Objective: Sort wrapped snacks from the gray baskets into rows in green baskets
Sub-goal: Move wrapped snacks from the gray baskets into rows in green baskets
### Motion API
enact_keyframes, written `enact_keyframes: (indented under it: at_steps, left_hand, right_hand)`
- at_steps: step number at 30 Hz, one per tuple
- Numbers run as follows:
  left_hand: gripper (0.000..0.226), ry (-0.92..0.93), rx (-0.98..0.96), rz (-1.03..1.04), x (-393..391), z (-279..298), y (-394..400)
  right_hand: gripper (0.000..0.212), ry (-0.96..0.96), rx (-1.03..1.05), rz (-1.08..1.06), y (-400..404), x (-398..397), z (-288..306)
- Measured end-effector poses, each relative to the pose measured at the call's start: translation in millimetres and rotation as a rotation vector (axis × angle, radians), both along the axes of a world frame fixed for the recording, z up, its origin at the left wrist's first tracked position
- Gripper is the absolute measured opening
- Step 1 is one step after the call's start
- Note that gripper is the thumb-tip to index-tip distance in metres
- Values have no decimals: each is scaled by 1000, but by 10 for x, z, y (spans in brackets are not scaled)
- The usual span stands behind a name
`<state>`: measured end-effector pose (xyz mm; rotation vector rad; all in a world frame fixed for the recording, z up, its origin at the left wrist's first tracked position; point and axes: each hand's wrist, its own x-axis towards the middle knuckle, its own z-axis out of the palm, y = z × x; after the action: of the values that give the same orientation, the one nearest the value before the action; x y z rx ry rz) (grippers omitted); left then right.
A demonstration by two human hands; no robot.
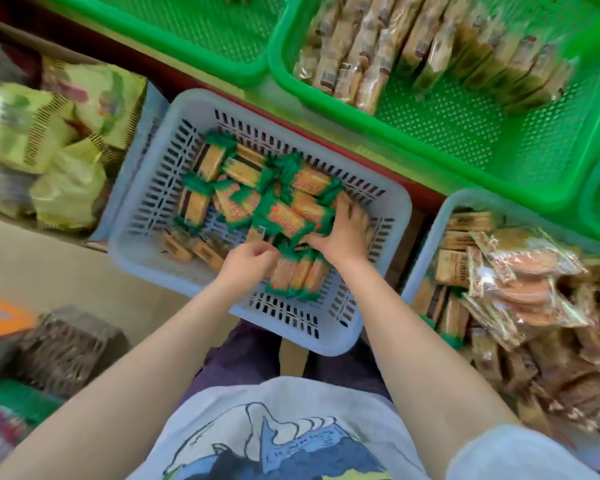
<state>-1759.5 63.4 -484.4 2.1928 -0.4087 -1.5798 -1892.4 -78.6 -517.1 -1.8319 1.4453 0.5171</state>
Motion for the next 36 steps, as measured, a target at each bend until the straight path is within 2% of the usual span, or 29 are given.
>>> enact_keyframes:
  at_steps: [2, 4, 6, 8, 13, 15, 18, 22, 23, 26, 27, 29, 31, 33, 36]
  left_hand:
    - [21, 13, -6, 8, 53, -16, 9]
    - [20, 1, -10, -7, 114, -37, 7]
    - [18, -8, -14, -7, 177, -31, 2]
    - [19, -20, -11, 1, 245, -41, 6]
    - [30, -167, 9, 42, 340, -166, 53]
    - [51, -172, 26, 62, 341, -232, 38]
    - [76, -139, 73, -41, 262, -280, -62]
    - [67, -190, 75, -75, 174, -287, -159]
    - [67, -161, 67, -54, 179, -256, -169]
    - [78, 33, 18, 51, 269, -96, -179]
    - [82, 104, -2, 83, 307, -8, -173]
    - [87, 245, -77, 197, 374, 138, -170]
    - [98, 410, -149, 374, 372, 379, -252]
    - [110, 548, -245, 419, 327, 640, -393]
    - [84, 573, -434, 368, 165, 1045, -680]
  right_hand:
    - [89, -58, -79, 54, 6, 92, -6]
    - [76, -13, -173, 179, 38, 209, 52]
    - [74, 21, -218, 295, 109, 349, 122]
    - [76, 6, -146, 289, 196, 483, 158]
    - [71, -82, -46, 93, 210, 524, 175]
    - [74, -153, -9, -40, 198, 440, 254]
    - [80, -201, 96, -245, 229, 277, 334]
    - [78, -236, 179, -423, 332, 127, 355]
    - [71, -256, 195, -479, 340, 94, 369]
    - [28, -416, 326, -685, 338, 54, 541]
    - [19, -503, 405, -783, 326, 54, 631]
    - [20, -702, 548, -898, 296, 57, 861]
    - [26, -847, 608, -855, 252, 94, 1135]
    - [26, -901, 580, -729, 207, 132, 1418]
    - [34, -789, 367, -426, 141, 192, 1743]
